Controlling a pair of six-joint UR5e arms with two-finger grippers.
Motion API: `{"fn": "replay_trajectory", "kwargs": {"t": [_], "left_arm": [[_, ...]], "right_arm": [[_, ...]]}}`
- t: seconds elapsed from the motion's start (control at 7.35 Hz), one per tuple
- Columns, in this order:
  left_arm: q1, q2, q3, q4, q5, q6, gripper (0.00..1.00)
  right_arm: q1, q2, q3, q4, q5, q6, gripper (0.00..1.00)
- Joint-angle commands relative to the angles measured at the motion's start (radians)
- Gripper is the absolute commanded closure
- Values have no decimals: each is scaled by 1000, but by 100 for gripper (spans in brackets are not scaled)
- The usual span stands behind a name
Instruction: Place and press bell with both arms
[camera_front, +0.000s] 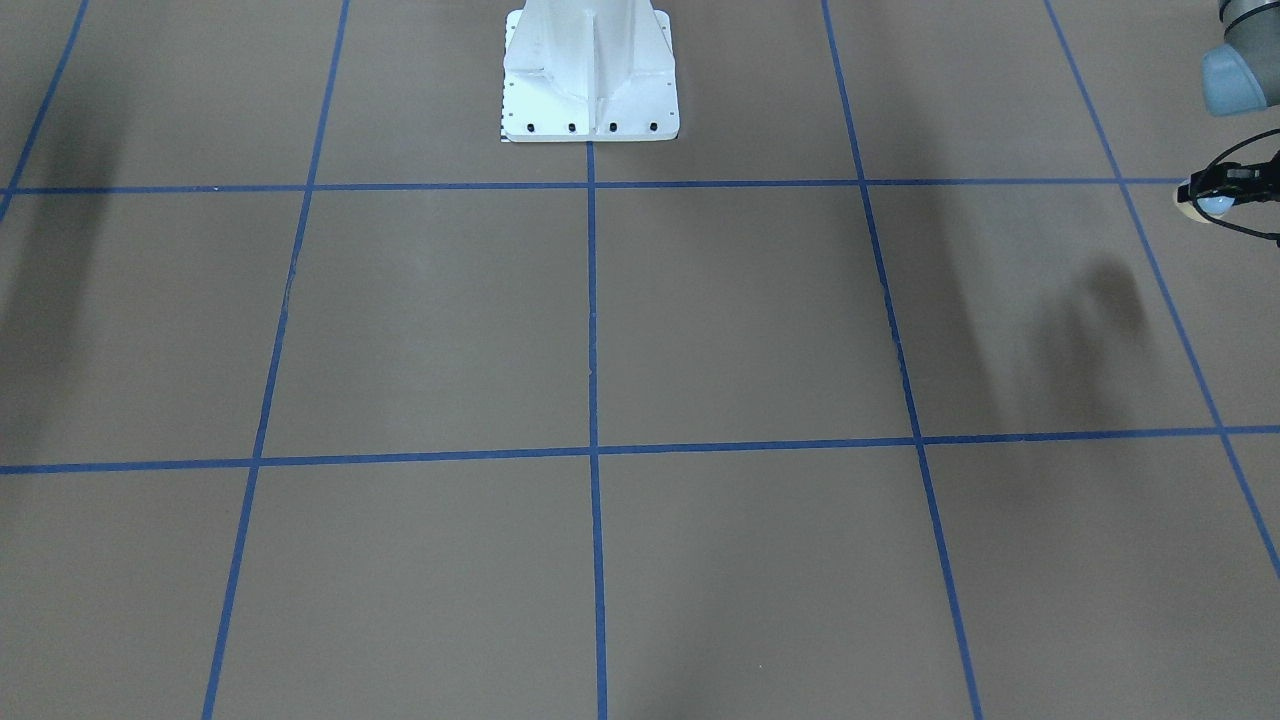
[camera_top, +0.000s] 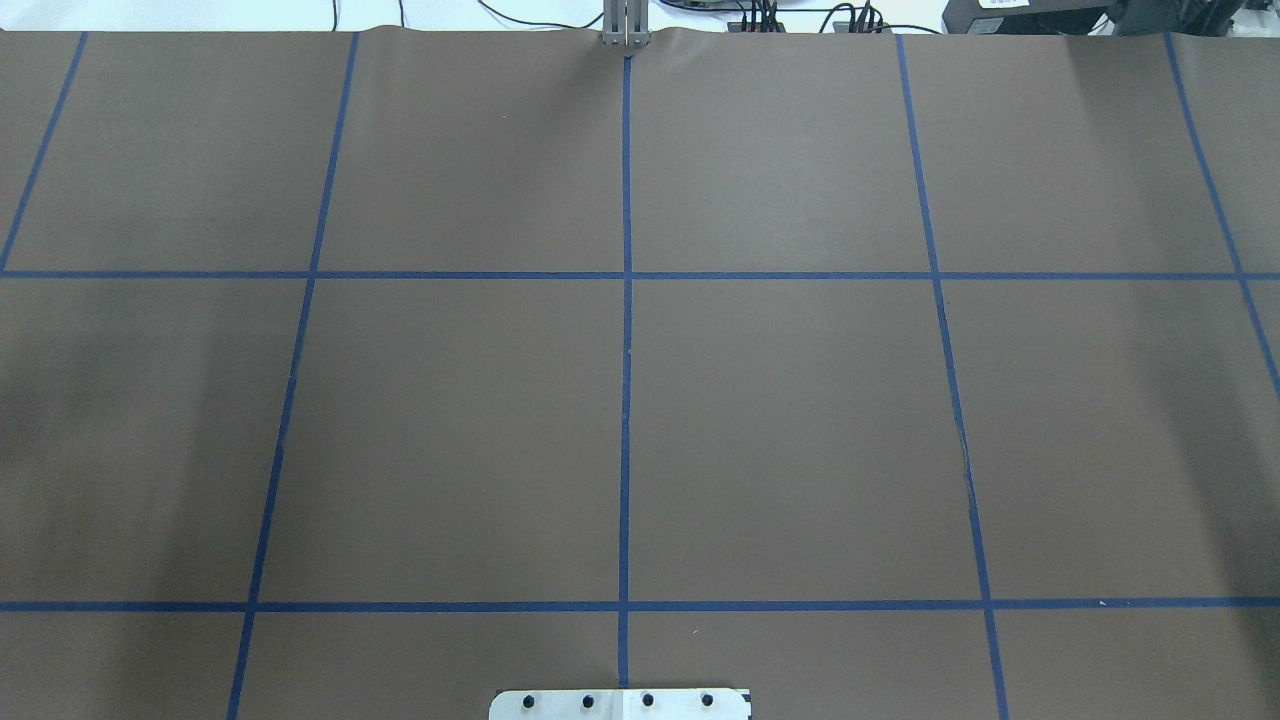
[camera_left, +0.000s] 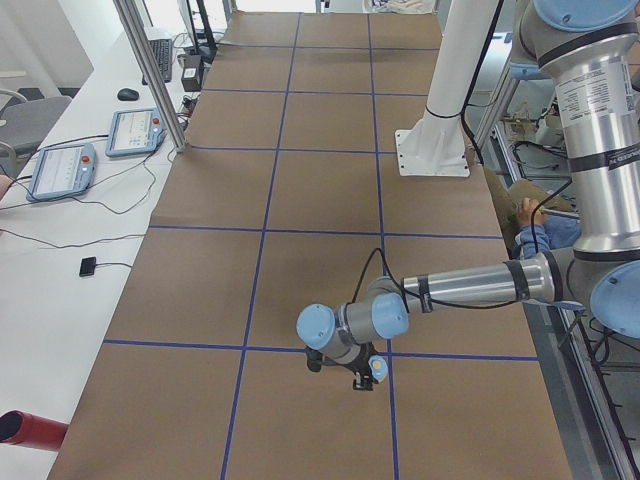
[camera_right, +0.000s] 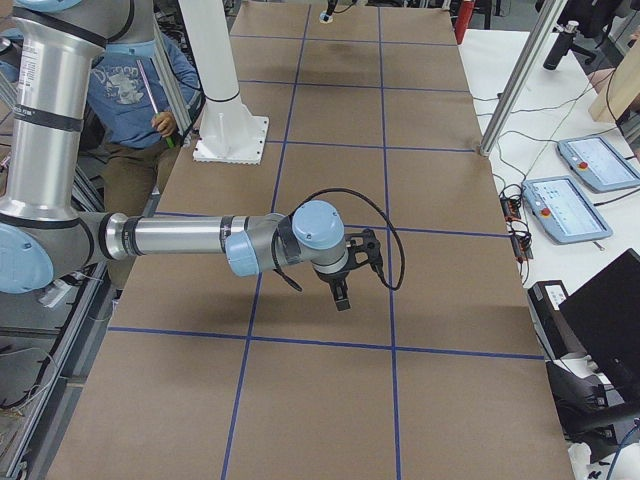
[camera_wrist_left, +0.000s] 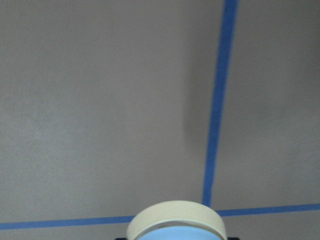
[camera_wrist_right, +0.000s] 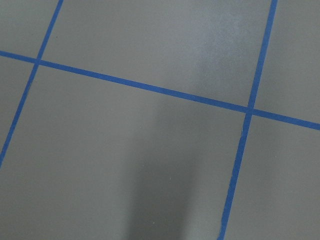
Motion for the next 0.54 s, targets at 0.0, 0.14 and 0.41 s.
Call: {"fn": "replay_trajectory", "kwargs": {"t": [0.0,0.14,0.41], "left_arm": [[68,-218,-13,109,-30,-131,100],[136,-310,-12,114,-33,-232,100],[264,-482,0,116,-47,-410,100]], "right_arm": [[0,0,0,1,-9,-3,0],[0,1,0,1,-12,-3,0],[0,0,0,1,-14,-3,0]]}}
